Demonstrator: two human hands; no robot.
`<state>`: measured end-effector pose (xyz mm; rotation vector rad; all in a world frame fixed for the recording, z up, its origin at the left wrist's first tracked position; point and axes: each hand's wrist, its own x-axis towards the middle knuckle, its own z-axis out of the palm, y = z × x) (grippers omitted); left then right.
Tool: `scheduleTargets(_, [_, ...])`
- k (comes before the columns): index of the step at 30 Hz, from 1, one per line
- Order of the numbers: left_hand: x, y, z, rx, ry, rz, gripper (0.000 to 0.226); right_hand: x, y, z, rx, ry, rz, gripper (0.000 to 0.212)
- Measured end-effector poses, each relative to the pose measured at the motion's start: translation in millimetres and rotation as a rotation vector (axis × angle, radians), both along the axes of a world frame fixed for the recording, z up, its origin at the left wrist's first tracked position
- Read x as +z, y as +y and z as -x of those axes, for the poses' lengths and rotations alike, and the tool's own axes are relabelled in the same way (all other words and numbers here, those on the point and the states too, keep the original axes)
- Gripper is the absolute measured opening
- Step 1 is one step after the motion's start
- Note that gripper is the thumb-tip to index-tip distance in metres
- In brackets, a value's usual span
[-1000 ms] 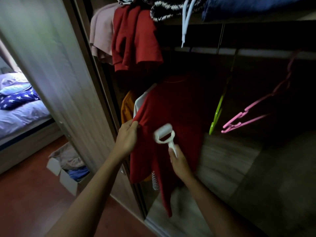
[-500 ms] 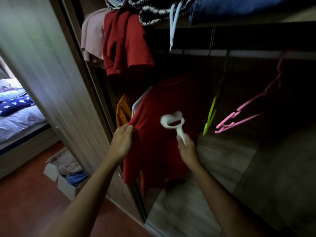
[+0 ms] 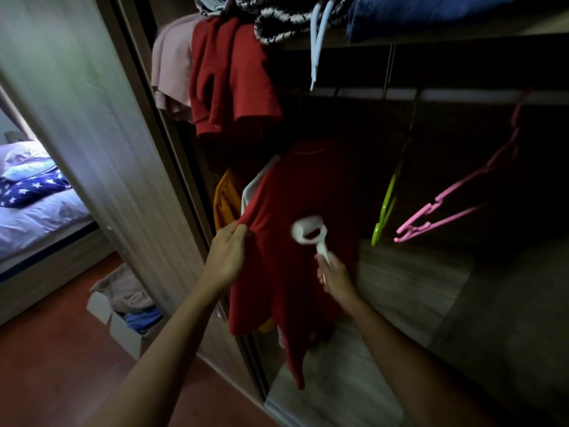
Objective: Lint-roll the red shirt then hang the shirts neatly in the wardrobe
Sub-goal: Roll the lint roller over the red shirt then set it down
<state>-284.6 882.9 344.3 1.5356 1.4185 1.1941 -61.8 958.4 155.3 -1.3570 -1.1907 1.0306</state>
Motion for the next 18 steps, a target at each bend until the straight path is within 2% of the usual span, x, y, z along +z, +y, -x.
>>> scheduleTargets(3, [0.0, -0.4, -1.3, -0.024, -0.005, -0.015, 0.040, -57.8, -23.5, -0.5, 0.158, -0.131, 0.136, 0.017])
scheduleTargets(6, [-2.5, -0.9, 0.1, -0.022, 0.009, -0.023, 0.040, -87.5, -36.7, -6.6, 0.254, -0.263, 0.173, 0.018])
scheduleTargets(10, [-3.8, -0.5, 3.4, -0.002, 0.028, -0.013, 0.044, -65.5, -31.9, -11.0, 0.116, -0.210, 0.108, 0.020])
scheduleTargets(14, [-4.6, 1.4, 4.1, 0.013, 0.024, -0.010, 0.038, -15.5, -2.9, -21.5, -0.113, -0.109, -0.024, 0.032])
scheduleTargets(18, [-3.4, 1.8, 2.8, 0.018, 0.047, -0.015, 0.036, 36.0, 29.9, -38.0, -0.269, 0.073, -0.054, 0.034])
